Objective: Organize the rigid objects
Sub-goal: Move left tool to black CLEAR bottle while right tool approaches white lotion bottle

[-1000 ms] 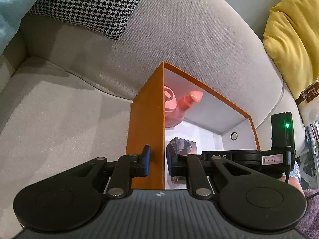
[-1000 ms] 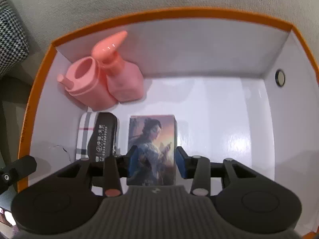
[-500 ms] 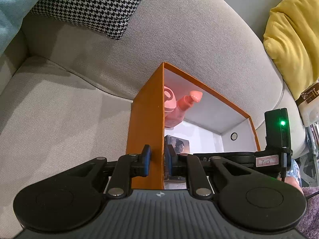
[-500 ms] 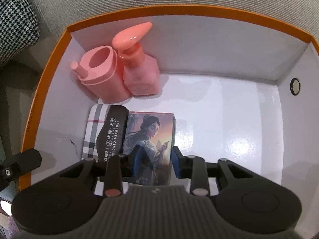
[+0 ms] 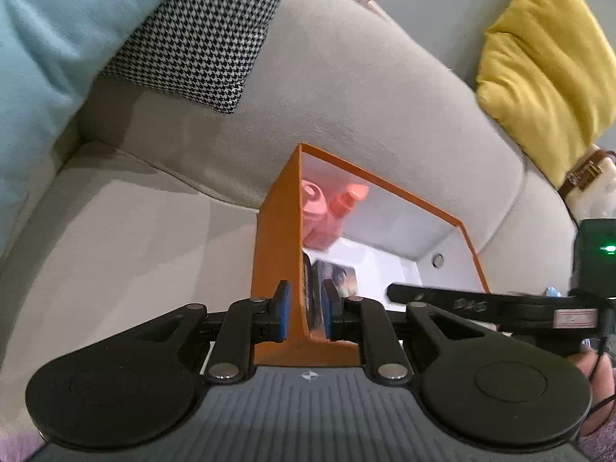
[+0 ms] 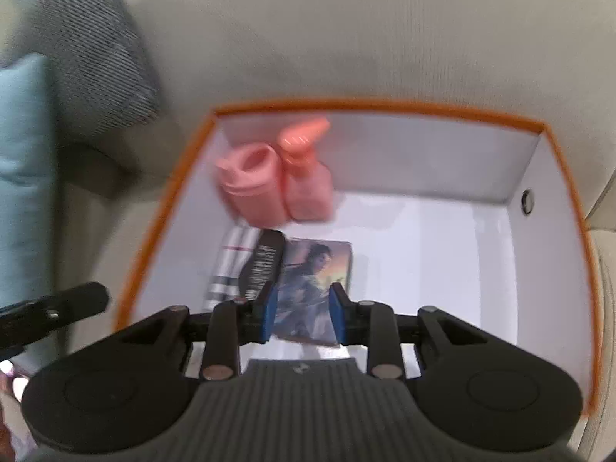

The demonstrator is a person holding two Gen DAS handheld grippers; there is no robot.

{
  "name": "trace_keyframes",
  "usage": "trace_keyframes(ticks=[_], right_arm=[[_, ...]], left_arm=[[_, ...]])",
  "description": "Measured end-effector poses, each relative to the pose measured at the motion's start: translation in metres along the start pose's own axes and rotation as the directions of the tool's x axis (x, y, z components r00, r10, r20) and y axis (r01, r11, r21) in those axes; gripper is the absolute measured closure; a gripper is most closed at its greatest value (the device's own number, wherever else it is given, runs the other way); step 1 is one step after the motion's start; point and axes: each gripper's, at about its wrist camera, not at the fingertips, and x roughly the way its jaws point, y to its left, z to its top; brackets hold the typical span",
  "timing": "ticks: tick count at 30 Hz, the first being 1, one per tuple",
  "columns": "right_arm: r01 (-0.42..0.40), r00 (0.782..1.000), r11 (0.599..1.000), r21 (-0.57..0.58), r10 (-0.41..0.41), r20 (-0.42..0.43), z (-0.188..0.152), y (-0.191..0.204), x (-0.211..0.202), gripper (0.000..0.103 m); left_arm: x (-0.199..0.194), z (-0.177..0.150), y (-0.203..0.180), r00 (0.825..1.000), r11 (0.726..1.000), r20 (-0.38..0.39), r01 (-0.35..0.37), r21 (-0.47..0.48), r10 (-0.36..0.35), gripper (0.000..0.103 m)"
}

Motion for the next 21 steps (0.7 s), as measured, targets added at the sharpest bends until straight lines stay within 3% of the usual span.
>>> trace_keyframes(ticks=[4,8,16,21], right_arm=[[-0.037,0.996,0.999,0.018,0.036,0.079,-0.039,0.004,-0.049,0.071],[-0.058,0.993,0.997,0.042,0.053,0.101,-0.093,0.007,-0.082,0.071],[-0.018,0.999,0.990,0.141,0.023,-0.036,-0.204,-0.004,-0.086,0.071],[-0.008,0.995,0.972,0.233,0.031,-0.095,-0.239,-0.018,-0.075,0.070]], left_arm=[[-0.019,-0.034,-0.006,0.997,1.000,-0.078,0.010,0.015,-0.009,0.085],[-0.025,-0.077,-0.016,0.979,0.998,-0.206,0.018,0.054,-0.006,0.085],[-0.019,-0.144,-0.036,0.913,0.994,-0.400,-0.041,0.103,0.079,0.085],[0.001,-0.163,-0.048,0.871,0.979,-0.456,-0.116,0.170,0.183,0.083]])
